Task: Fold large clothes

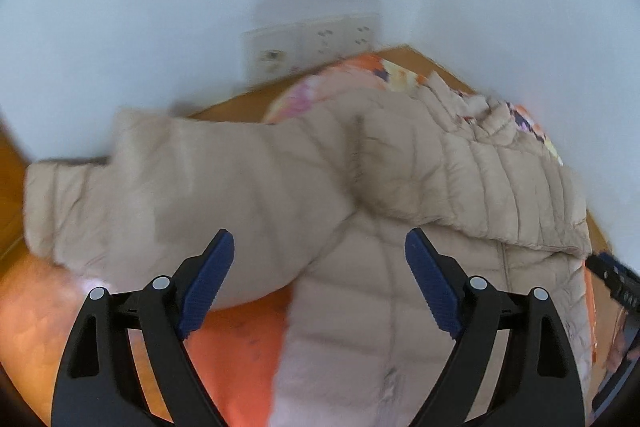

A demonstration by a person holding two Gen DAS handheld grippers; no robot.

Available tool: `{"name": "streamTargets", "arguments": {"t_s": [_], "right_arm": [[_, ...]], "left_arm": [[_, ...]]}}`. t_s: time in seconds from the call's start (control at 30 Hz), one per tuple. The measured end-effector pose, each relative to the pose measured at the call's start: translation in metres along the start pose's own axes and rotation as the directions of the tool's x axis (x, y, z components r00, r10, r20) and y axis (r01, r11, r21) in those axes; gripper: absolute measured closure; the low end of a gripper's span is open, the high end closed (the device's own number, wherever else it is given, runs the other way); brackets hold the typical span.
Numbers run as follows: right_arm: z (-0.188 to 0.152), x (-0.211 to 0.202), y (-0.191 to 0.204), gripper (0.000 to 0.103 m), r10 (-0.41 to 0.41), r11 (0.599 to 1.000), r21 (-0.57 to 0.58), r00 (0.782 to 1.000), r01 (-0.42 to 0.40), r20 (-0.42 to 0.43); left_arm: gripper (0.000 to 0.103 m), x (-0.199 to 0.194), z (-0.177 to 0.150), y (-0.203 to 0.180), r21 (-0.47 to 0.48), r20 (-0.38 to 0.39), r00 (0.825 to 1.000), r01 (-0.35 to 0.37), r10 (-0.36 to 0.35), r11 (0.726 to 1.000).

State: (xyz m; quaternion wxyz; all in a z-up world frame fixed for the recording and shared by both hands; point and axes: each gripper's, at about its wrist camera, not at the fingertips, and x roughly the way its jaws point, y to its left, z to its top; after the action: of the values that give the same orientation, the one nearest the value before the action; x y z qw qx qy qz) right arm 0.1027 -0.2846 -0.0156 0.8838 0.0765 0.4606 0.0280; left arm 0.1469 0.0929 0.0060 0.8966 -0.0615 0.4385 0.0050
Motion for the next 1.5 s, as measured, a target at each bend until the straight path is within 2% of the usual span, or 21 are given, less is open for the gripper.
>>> {"name": "streamTargets", "arguments": {"t_s": [0.33, 0.5, 0.7, 0.83, 1.1, 1.13, 1.17, 1.2, 1.27, 1.37, 1.5], "right_arm": [[-0.054, -0.036, 0.010, 0.034, -0.019, 0.997, 0.071, 1.000, 0.020, -0.017], [-0.071, -0.043, 0.013, 0.034, -0.024, 0.994, 0.108, 0.999, 0.027, -0.029], [-0.086, -0.049, 0.021, 0.034, -0.037, 0.992, 0.122, 0.999, 0.040, -0.034], [-0.091, -0.053, 0.023, 0.034, -0.051, 0.990, 0.130, 0.998, 0.055, -0.034], [-0.096, -0.055, 0.025, 0.034, -0.081, 0.986, 0.140, 0.996, 0.087, -0.048], [-0.096, -0.054, 0.026, 0.033, -0.083, 0.986, 0.142, 0.995, 0.089, -0.049], [-0.096, -0.054, 0.027, 0.026, -0.086, 0.985, 0.144, 0.995, 0.092, -0.048], [-0.096, -0.055, 0.027, 0.023, -0.089, 0.985, 0.145, 0.995, 0.095, -0.042], [-0.096, -0.055, 0.028, 0.023, -0.095, 0.985, 0.144, 0.995, 0.100, -0.042], [-0.096, -0.055, 0.027, 0.023, -0.095, 0.983, 0.155, 0.995, 0.100, -0.043], [-0.096, -0.054, 0.026, 0.023, -0.100, 0.981, 0.164, 0.994, 0.107, -0.046]], "left_arm": [[0.014, -0.026, -0.012, 0.088, -0.073, 0.040, 0.994, -0.097, 0.100, 0.993], [0.014, -0.027, -0.015, 0.132, -0.133, 0.036, 0.992, -0.114, 0.120, 0.984], [0.013, -0.006, -0.016, 0.175, -0.180, 0.035, 0.984, -0.165, 0.174, 0.970], [0.014, 0.017, -0.016, 0.196, -0.205, 0.003, 0.979, -0.200, 0.205, 0.958], [0.012, 0.060, -0.017, 0.206, -0.175, -0.082, 0.979, -0.199, 0.187, 0.964], [0.012, 0.065, -0.017, 0.206, -0.173, -0.092, 0.979, -0.195, 0.182, 0.965], [0.012, 0.070, -0.018, 0.206, -0.174, -0.102, 0.979, -0.193, 0.177, 0.966], [0.011, 0.074, -0.018, 0.206, -0.176, -0.111, 0.979, -0.191, 0.173, 0.966], [0.011, 0.084, -0.020, 0.207, -0.180, -0.141, 0.975, -0.196, 0.172, 0.964], [0.010, 0.091, -0.021, 0.199, -0.121, -0.132, 0.966, -0.240, 0.224, 0.963], [0.010, 0.094, -0.021, 0.194, -0.114, -0.105, 0.967, -0.243, 0.231, 0.963]]}}
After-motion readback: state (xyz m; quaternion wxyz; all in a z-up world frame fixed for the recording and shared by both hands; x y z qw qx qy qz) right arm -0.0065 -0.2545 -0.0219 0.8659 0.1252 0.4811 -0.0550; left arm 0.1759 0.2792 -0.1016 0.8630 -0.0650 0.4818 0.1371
